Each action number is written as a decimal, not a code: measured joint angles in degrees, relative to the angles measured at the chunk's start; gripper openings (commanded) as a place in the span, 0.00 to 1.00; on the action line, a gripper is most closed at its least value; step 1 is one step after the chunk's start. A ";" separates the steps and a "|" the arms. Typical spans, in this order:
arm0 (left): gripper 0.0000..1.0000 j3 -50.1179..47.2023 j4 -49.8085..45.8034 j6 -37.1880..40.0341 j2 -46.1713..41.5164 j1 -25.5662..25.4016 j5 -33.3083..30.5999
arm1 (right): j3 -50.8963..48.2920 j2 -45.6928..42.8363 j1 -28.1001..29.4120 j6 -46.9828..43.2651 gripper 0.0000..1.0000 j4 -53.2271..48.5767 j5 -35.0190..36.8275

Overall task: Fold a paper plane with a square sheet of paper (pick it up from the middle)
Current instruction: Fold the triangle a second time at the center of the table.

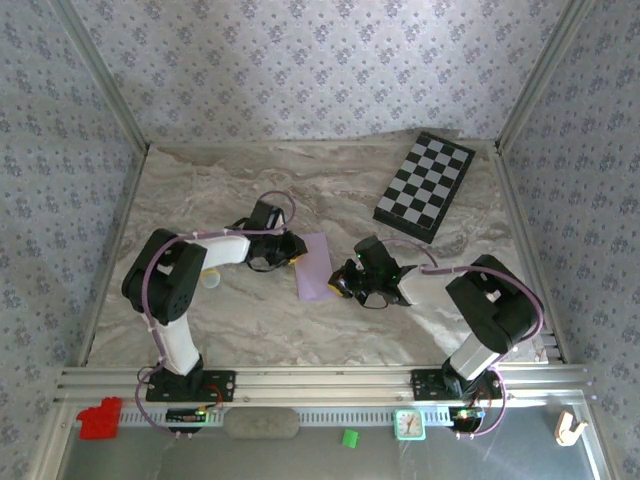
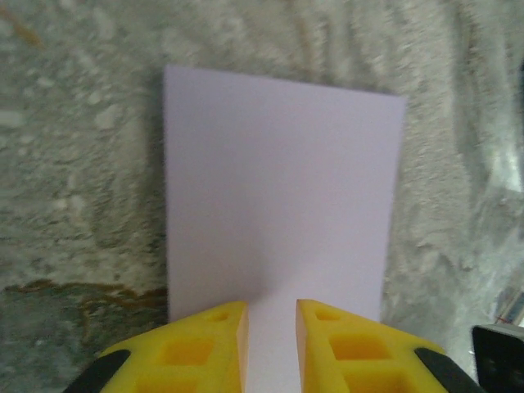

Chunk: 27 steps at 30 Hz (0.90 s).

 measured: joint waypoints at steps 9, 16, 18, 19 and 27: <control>0.21 0.63 -0.72 0.13 1.25 0.15 0.28 | 1.60 -0.13 0.07 -2.38 0.02 -1.75 -0.63; 0.21 0.63 -0.55 0.13 1.31 0.15 0.37 | 4.57 0.48 0.20 -3.56 0.01 -1.79 -1.51; 0.21 0.63 -0.48 0.13 1.38 0.15 0.57 | 5.88 1.73 0.42 -3.82 0.01 -1.68 -1.70; 0.21 0.63 -0.44 0.13 1.38 0.17 0.66 | 6.54 2.49 0.57 -3.89 0.01 -1.57 -1.77; 0.21 0.63 -0.37 0.13 1.40 0.17 0.90 | 9.42 7.34 1.55 -4.04 0.01 -1.16 -2.16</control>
